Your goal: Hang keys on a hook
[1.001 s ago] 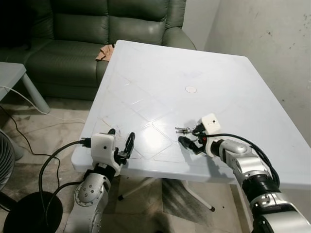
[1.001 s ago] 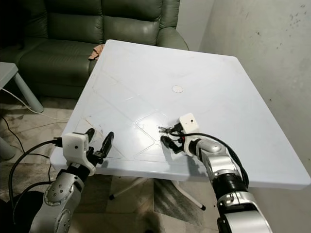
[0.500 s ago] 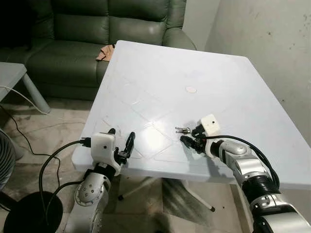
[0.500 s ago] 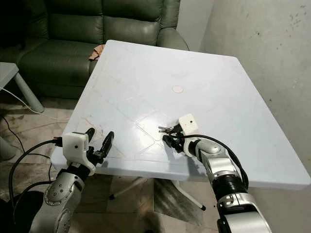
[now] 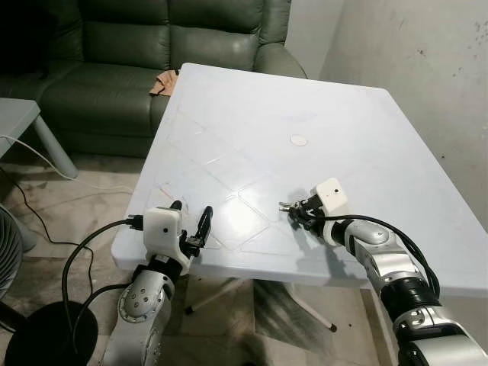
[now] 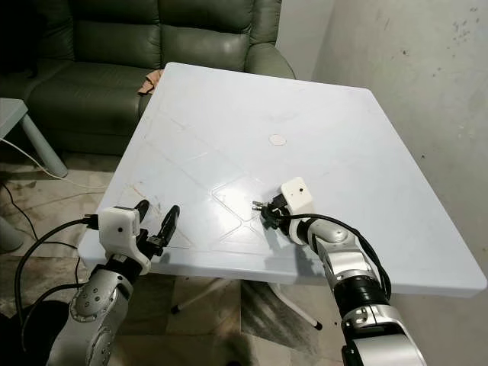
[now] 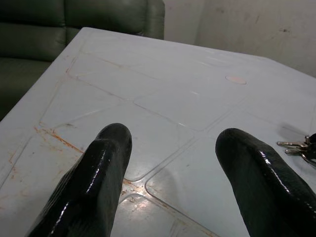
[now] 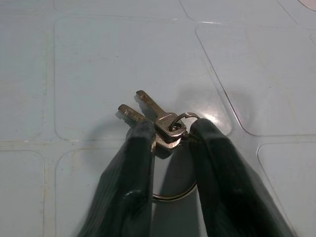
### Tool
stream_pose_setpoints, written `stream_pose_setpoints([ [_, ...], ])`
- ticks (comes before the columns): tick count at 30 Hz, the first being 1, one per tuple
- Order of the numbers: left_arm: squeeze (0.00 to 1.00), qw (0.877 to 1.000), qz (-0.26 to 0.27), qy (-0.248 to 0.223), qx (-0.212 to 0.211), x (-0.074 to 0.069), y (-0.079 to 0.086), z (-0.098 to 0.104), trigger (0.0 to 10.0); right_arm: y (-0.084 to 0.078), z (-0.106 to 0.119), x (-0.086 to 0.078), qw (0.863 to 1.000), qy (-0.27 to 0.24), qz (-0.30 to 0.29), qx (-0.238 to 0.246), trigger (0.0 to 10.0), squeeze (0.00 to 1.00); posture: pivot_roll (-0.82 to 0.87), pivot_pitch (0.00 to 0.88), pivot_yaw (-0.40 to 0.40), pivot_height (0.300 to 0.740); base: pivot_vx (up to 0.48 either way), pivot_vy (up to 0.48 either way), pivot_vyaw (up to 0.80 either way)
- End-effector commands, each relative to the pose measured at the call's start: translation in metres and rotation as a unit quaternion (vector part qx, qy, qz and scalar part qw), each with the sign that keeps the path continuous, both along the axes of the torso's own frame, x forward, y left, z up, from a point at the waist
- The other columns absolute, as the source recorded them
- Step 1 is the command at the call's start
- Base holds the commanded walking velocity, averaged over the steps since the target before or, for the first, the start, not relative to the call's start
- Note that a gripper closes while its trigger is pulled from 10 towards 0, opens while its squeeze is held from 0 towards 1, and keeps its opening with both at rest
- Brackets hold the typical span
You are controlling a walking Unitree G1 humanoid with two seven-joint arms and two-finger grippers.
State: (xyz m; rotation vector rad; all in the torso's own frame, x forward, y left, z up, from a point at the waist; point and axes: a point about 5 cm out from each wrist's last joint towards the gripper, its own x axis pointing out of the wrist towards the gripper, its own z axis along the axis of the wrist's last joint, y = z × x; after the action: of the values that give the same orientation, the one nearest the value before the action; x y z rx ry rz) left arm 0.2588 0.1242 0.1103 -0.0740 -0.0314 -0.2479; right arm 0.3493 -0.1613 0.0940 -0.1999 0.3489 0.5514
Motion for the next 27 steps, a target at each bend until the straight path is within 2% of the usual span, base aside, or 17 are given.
stream_pose_setpoints([
  [1, 0.00, 1.000, 0.002, -0.003, -0.003, 0.001, 0.000, 0.003, 10.0, -0.006, 0.001, 0.001, 1.000, 0.001, -0.008, -0.003, 0.7, 0.00, -0.03, 0.081, -0.120, 0.740, 0.000, 0.000, 0.00],
  [2, 0.00, 1.000, 0.002, -0.003, -0.003, 0.001, 0.000, 0.003, 10.0, -0.006, 0.001, 0.001, 1.000, 0.000, -0.008, -0.003, 0.7, 0.00, -0.03, 0.081, -0.120, 0.740, 0.000, 0.000, 0.00],
  [3, 0.00, 1.000, 0.003, -0.003, -0.003, 0.000, 0.000, 0.003, 10.0, -0.007, 0.002, 0.002, 1.000, -0.008, -0.013, -0.004, 0.0, 0.00, -0.03, 0.081, -0.120, 0.740, 0.000, 0.000, 0.00],
  [4, 0.00, 1.000, 0.004, -0.003, -0.003, 0.000, 0.000, 0.003, 10.0, -0.006, 0.005, 0.003, 1.000, -0.014, -0.020, 0.003, 0.0, 0.00, -0.03, 0.081, -0.120, 0.740, 0.000, 0.000, 0.00],
  [5, 0.00, 1.000, 0.004, -0.004, -0.004, 0.000, 0.000, 0.003, 10.0, -0.006, 0.006, 0.004, 1.000, -0.016, -0.021, 0.004, 2.0, 0.00, -0.03, 0.082, -0.121, 0.740, 0.000, 0.000, 0.00],
  [6, 0.00, 1.000, 0.003, -0.004, -0.004, 0.001, 0.000, 0.003, 10.0, -0.006, 0.007, 0.005, 1.000, -0.015, -0.021, 0.005, 2.0, 0.00, -0.03, 0.082, -0.121, 0.740, 0.000, 0.000, 0.00],
  [7, 0.00, 1.000, 0.003, -0.003, -0.004, 0.001, 0.000, 0.003, 10.0, -0.005, 0.007, 0.006, 1.000, -0.009, -0.024, 0.014, 10.0, 0.00, -0.03, 0.082, -0.121, 0.740, 0.000, 0.000, 0.00],
  [13, 0.00, 1.000, 0.003, -0.004, -0.005, 0.001, 0.000, 0.003, 10.0, -0.005, 0.009, 0.008, 0.999, -0.006, -0.038, 0.027, 10.0, 0.00, -0.03, 0.082, -0.119, 0.740, 0.000, 0.000, 0.00],
  [14, 0.00, 1.000, 0.003, -0.003, -0.004, 0.001, 0.000, 0.003, 10.0, -0.005, 0.008, 0.008, 0.998, 0.005, -0.042, 0.035, 10.0, 0.36, -0.03, 0.082, -0.119, 0.740, 0.000, 0.000, 0.00],
  [15, 0.00, 1.000, 0.003, -0.003, -0.004, 0.001, 0.000, 0.003, 10.0, -0.005, 0.008, 0.009, 0.998, 0.008, -0.046, 0.045, 10.0, 1.00, -0.03, 0.084, -0.120, 0.740, 0.000, 0.000, 0.00],
  [20, 0.00, 1.000, 0.003, -0.003, -0.004, 0.001, 0.000, 0.003, 10.0, -0.002, 0.009, 0.009, 0.997, 0.021, -0.045, 0.067, 10.0, 1.00, -0.03, 0.085, -0.118, 0.740, 0.000, 0.000, 0.00],
  [23, 0.00, 1.000, 0.003, -0.003, -0.004, 0.001, 0.000, 0.003, 10.0, -0.001, 0.011, 0.010, 0.997, 0.009, -0.051, 0.063, 10.0, 1.00, -0.03, 0.084, -0.117, 0.740, 0.000, 0.000, 0.00],
  [27, 0.00, 1.000, -0.001, -0.005, -0.003, 0.001, -0.001, 0.005, 10.0, 0.001, 0.015, 0.014, 0.993, -0.005, -0.079, 0.084, 10.0, 1.00, -0.03, 0.084, -0.112, 0.740, 0.000, 0.000, 0.00],
])
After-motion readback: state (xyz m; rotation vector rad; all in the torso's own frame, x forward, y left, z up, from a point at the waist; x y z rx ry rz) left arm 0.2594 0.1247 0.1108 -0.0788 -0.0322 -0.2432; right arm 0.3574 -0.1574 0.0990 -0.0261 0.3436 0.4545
